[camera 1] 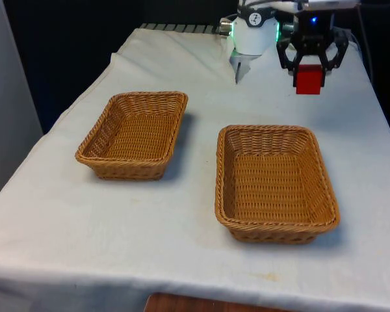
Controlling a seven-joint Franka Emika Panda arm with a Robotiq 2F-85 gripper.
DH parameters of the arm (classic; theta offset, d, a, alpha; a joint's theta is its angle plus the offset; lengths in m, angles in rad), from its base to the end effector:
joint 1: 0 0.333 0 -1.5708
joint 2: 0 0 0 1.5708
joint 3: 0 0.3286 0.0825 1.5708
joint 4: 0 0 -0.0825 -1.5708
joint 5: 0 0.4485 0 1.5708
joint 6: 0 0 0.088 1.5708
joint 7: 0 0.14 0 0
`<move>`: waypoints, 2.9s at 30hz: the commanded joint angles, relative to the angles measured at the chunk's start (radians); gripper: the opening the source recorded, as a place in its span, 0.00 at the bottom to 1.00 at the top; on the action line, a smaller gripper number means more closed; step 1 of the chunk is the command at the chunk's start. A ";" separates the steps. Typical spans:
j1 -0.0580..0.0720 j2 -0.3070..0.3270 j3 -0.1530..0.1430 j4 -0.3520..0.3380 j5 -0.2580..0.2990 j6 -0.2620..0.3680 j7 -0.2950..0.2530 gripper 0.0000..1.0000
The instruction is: Pick up the red cube and place it into the right basket.
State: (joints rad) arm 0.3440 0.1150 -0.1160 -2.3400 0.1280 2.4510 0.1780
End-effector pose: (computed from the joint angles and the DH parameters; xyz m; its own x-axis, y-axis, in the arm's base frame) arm 0.5407 0.1271 0.2155 0.9987 -0.0475 -0.0178 -0.0486 -0.9967 -0.0657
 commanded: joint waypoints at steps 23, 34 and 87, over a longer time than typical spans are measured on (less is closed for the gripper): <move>-0.018 0.031 -0.129 0.102 0.008 -0.068 -0.168 0.03; -0.029 0.055 -0.188 0.129 0.019 -0.067 -0.241 0.03; -0.073 0.297 -0.471 0.324 0.227 -0.076 -0.658 0.03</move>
State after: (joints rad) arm 0.2710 0.4120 -0.5870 -2.0160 0.3550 2.3750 -0.4800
